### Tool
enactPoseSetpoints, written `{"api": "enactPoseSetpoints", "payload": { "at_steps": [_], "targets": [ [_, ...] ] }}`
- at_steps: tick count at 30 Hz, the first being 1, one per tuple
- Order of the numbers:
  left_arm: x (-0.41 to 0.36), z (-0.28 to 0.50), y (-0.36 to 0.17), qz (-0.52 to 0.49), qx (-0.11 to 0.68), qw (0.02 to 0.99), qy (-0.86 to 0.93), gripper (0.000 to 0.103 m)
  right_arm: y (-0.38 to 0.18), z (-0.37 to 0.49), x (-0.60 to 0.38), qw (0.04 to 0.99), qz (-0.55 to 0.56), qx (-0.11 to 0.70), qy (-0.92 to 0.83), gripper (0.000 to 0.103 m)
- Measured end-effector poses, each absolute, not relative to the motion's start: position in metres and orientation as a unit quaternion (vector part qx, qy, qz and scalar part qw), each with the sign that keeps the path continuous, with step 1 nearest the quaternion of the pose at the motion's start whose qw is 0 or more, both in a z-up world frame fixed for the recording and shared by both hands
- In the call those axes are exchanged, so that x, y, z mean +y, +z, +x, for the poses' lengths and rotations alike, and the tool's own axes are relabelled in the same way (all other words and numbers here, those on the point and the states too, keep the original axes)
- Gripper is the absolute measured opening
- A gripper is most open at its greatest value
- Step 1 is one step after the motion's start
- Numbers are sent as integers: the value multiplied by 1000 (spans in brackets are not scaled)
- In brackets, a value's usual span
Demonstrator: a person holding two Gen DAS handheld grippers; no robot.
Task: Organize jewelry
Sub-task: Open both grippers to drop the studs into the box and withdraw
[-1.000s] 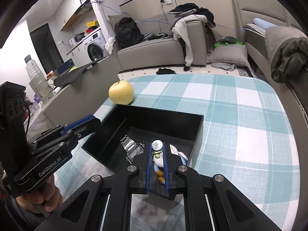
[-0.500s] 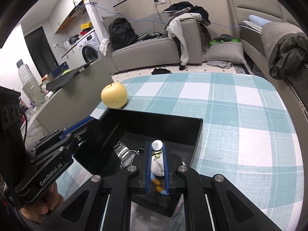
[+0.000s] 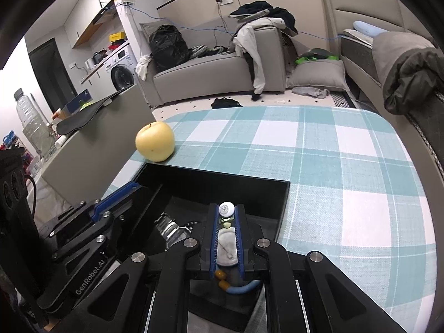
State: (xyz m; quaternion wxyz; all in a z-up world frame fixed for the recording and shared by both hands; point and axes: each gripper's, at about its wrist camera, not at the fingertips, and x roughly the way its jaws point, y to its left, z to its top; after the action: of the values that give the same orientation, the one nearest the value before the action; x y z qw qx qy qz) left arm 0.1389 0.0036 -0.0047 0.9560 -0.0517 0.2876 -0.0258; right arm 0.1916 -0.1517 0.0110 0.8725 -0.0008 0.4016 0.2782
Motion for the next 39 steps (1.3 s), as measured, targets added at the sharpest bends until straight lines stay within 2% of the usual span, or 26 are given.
{"api": "enactPoseSetpoints", "payload": {
  "at_steps": [12,15,17,18,19,20,21,22,24,26,28,30,39],
  "targets": [
    [2,139,-7,-52,289,956,-23,7,8,188,-148,870,-16,402,284,14],
    [2,138,-6,-55,291,955,-24,7,12,185,-152,872,-14,396,287,24],
    [2,137,-2,-60,295,953,-27,11,16,182,-155,874,-9,388,292,32],
    [2,136,-1,-62,294,953,-29,15,19,181,-158,875,-9,383,294,33],
    [2,133,2,-62,289,955,-30,21,21,180,-159,876,-9,380,296,40],
    [2,132,3,-60,286,956,-30,26,23,178,-162,876,-6,377,300,51],
    [1,130,5,-58,284,957,-32,38,25,177,-164,876,-1,373,306,56],
    [1,127,7,-57,281,957,-32,53,27,175,-168,877,3,367,311,67],
    [2,122,10,-58,273,960,-35,66,31,172,-175,882,5,357,308,76],
    [3,118,12,-59,272,960,-38,79,33,170,-183,881,10,358,308,94],
    [5,113,14,-59,273,959,-35,95,35,166,-193,883,18,356,305,103],
    [7,106,15,-58,267,961,-30,102,37,161,-202,886,20,354,300,103],
    [26,81,10,-60,320,946,0,102,10,132,-203,852,-46,416,315,103]
  ]
}}
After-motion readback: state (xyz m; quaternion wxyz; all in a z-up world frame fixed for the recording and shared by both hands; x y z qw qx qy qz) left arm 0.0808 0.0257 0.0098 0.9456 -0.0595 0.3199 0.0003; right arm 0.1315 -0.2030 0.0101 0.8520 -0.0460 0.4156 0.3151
